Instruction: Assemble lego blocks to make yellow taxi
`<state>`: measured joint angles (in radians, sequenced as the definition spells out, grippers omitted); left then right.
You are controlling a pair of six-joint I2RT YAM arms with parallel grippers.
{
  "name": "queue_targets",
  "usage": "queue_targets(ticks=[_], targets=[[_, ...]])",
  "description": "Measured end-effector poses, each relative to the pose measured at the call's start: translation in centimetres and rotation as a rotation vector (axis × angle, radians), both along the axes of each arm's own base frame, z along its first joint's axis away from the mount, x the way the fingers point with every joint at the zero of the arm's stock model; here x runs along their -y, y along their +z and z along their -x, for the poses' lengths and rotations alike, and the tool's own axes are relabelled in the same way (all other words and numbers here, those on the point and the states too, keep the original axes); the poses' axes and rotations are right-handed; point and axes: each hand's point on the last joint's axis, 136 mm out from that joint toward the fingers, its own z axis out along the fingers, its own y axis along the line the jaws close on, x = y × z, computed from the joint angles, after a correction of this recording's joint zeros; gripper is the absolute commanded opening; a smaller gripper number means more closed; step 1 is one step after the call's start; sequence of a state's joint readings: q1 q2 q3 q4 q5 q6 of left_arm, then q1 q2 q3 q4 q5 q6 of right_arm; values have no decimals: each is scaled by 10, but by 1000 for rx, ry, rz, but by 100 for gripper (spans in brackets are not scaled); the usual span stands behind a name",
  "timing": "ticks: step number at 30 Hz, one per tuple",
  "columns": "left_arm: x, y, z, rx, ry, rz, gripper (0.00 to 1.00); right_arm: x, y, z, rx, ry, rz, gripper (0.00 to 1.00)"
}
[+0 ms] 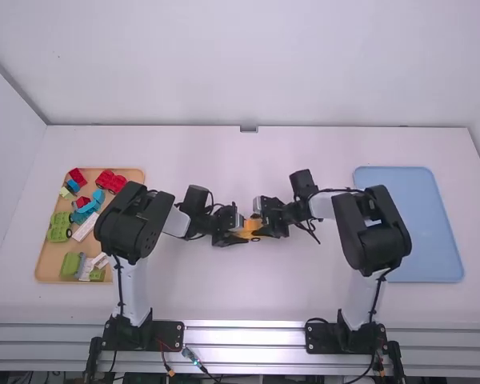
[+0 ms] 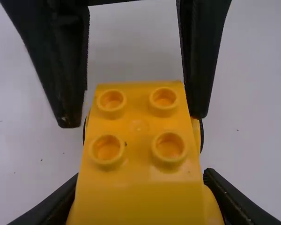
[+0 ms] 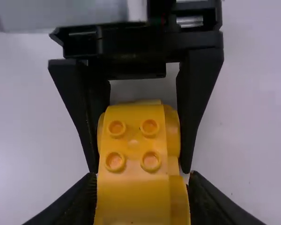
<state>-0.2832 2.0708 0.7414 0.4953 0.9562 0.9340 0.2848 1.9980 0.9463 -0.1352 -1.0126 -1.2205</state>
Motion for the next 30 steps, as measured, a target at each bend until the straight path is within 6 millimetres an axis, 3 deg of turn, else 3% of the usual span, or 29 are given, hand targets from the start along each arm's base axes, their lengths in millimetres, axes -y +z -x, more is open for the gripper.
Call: queue_targets(ticks=[4,6,7,8,9,17,23,26,30], targets=[[0,0,0,0,0,0,34,-6,24,-4,30,40,-126,82],[0,0,0,2,-1,0,56,-7,36,-10,41,45,-176,94],[0,0,0,1,-1,0,76,-6,42,-15,45,39,-192,100],[0,0,0,5,-3,-1,92,-5,44,-18,44,31,-198,100],[0,0,0,2,-1,0,99,-1,47,-24,40,14,-203,100],[-4,1,-6,-29,48,-11,99,31,32,-35,16,-90,-150,99],[-20,15,-10,-58,126,-89,99,21,4,-29,-8,-113,-62,99],[-30,40,-6,-50,151,-151,99,9,-17,-15,-51,-93,5,99],[-40,76,0,1,137,-188,99,-2,-26,-5,-66,-73,53,99]])
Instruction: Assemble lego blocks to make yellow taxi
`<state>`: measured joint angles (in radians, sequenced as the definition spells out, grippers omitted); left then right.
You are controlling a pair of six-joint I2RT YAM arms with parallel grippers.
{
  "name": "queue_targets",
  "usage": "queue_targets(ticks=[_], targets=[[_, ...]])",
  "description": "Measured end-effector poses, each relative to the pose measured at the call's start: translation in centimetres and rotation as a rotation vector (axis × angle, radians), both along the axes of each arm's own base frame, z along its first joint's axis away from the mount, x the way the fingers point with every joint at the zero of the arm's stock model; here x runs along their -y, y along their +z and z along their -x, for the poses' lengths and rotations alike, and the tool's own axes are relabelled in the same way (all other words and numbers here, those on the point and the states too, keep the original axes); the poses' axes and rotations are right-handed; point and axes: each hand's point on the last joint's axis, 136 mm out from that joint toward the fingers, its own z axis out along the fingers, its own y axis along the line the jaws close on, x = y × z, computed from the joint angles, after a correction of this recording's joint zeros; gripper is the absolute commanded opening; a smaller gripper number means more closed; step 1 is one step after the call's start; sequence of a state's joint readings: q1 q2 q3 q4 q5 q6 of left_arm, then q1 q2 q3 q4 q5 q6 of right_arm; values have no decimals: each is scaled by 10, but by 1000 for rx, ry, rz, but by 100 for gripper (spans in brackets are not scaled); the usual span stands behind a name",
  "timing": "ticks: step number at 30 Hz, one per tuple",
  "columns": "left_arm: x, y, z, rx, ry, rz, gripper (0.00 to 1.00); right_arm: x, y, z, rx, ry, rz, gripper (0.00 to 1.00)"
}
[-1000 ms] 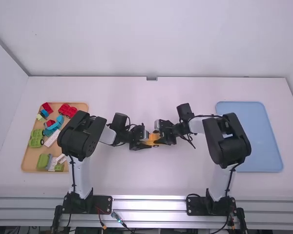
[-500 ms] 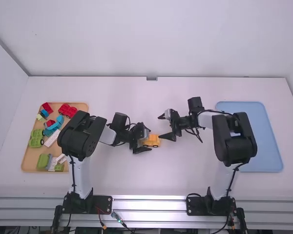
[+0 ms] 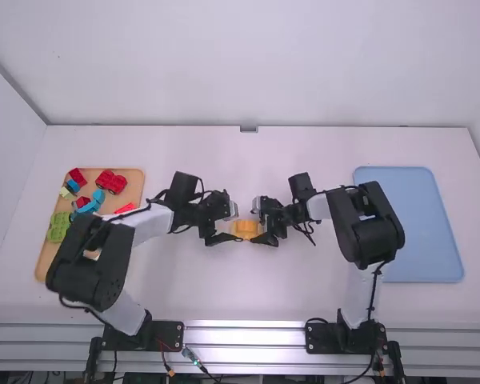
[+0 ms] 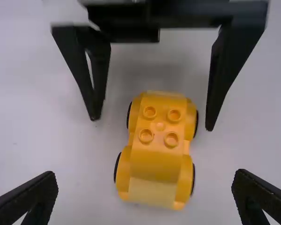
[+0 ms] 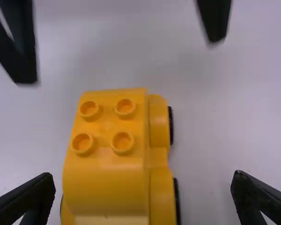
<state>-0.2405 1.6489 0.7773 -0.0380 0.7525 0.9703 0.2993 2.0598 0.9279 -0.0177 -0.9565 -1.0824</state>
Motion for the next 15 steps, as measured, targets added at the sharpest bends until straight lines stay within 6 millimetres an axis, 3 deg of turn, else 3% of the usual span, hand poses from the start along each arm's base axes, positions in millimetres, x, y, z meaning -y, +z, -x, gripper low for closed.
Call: queue_targets(ticks=[6,9,11,12,13,15], targets=[[-34,74,-26,159,143,51,99,-16,-3,0,31,9,32,99],[-53,94,-33,176,233,78,99,-22,-9,5,17,4,72,100],[-67,107,-39,180,304,101,99,-26,-13,7,17,5,100,93],[-74,114,-43,184,347,120,99,-28,-14,9,21,7,109,86],[-82,121,-47,182,391,140,99,-30,-15,9,27,10,117,73],[-90,127,-52,179,438,164,99,-33,-15,10,33,13,126,63]])
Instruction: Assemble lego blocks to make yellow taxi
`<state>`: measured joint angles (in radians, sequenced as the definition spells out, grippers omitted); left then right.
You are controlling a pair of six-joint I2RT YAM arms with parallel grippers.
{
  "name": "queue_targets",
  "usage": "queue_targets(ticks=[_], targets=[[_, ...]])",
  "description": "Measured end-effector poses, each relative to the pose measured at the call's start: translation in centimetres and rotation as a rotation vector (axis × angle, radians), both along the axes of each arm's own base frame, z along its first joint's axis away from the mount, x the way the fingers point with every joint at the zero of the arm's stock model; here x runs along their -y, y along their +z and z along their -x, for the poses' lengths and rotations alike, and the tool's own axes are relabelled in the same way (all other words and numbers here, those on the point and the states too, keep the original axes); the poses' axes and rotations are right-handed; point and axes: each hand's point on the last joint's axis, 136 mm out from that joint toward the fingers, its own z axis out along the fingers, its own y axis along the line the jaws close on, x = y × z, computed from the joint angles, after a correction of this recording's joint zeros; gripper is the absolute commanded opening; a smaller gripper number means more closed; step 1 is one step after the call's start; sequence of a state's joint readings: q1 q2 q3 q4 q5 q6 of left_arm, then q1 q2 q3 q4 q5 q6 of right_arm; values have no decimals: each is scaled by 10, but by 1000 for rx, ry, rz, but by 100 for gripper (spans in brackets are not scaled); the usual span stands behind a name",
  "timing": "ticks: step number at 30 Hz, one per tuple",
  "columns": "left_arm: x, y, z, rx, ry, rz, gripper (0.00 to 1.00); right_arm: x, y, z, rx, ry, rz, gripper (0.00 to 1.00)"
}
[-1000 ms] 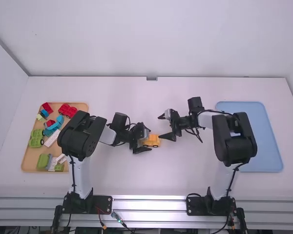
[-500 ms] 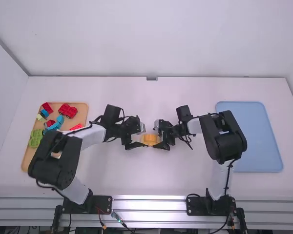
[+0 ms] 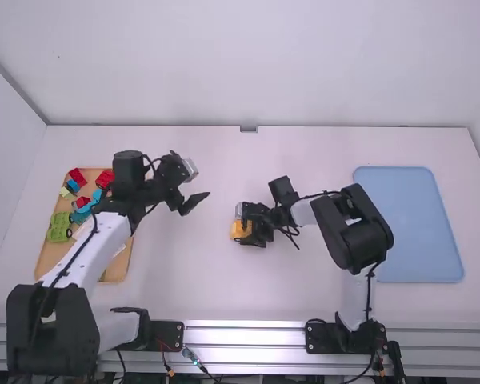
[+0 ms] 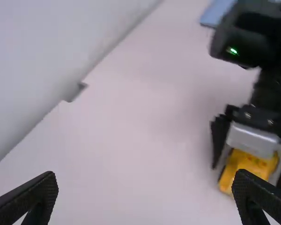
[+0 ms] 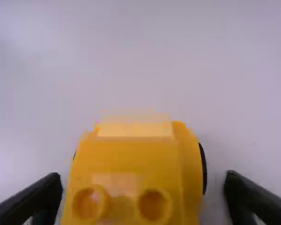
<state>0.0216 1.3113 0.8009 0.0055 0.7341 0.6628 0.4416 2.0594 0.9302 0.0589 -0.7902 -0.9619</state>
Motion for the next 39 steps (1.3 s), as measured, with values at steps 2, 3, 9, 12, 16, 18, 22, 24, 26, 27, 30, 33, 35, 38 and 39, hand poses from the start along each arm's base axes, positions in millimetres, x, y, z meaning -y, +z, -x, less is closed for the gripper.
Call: queue_targets(ticks=[2,3,9,12,16,18,22,24,26,27,30,33,35,38,39], targets=[[-13,8,-7,-4,63,42,99,-2,0,0,4,2,6,55],[-17,9,-9,-9,82,55,99,-2,-1,0,3,0,8,51],[-29,15,-15,-26,147,104,99,5,3,-1,-66,-20,42,39],[-28,18,-17,-14,148,108,99,21,6,-3,-119,-44,100,38],[-29,22,-19,6,148,111,99,63,23,-25,-140,-130,191,44],[-29,24,-20,20,148,112,99,81,33,-39,-124,-179,217,44],[-29,32,-24,60,147,113,99,144,61,-80,-58,-363,281,42],[-29,37,-26,85,146,113,99,190,73,-99,-37,-509,304,42],[-30,40,-27,103,145,112,99,229,77,-108,-56,-637,310,42],[-30,41,-28,110,145,112,99,247,77,-110,-74,-701,311,42],[-32,46,-31,137,155,107,99,311,75,-109,-151,-922,310,42],[-34,48,-34,153,173,98,99,369,76,-111,-163,-1132,288,45],[-35,49,-35,159,180,97,99,409,76,-117,-132,-1299,254,57],[-37,54,-38,154,207,130,99,447,66,-107,-151,-1486,206,58],[-38,55,-39,152,214,138,99,450,63,-104,-160,-1503,203,58]])
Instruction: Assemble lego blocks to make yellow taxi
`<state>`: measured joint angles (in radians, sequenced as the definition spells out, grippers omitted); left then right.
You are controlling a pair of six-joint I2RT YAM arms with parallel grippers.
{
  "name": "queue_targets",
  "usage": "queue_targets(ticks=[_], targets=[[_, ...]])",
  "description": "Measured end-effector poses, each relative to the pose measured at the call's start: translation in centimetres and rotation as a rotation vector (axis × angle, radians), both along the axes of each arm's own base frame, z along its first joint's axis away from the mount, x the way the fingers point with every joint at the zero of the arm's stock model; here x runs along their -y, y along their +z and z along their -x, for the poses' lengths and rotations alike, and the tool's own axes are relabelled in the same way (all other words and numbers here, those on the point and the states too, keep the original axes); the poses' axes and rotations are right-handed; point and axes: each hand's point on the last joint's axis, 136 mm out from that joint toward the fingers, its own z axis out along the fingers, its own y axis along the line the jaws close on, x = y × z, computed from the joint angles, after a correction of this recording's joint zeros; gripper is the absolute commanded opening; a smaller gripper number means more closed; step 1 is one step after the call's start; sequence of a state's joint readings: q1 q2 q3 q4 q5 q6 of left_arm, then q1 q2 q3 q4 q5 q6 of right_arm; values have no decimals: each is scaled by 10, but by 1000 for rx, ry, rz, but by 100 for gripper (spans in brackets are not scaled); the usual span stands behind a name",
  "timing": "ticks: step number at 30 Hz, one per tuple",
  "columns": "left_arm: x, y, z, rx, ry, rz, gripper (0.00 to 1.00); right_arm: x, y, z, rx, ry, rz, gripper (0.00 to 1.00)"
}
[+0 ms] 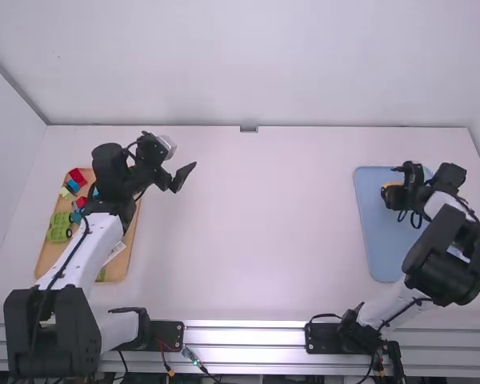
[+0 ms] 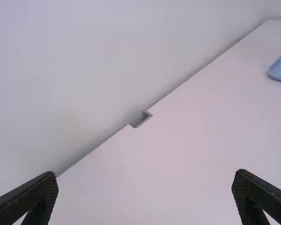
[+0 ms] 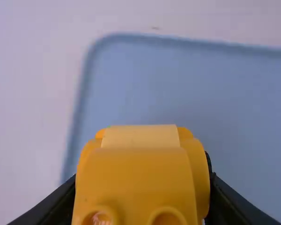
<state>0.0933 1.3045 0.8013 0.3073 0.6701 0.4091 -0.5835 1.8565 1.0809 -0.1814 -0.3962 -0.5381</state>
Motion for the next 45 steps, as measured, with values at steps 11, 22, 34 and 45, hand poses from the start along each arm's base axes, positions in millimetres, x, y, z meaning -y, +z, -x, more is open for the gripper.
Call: queue_targets(ticks=[11,22,34,45], targets=[[-22,-20,-19,-145,202,145,99,10,-33,28,-100,-206,-11,99],[-36,-35,-16,-319,322,153,99,-15,-8,29,-306,-267,39,99],[2,40,3,-223,197,26,99,-126,176,-36,-12,-19,162,99],[5,138,33,64,173,23,97,-235,279,-32,249,363,291,97]])
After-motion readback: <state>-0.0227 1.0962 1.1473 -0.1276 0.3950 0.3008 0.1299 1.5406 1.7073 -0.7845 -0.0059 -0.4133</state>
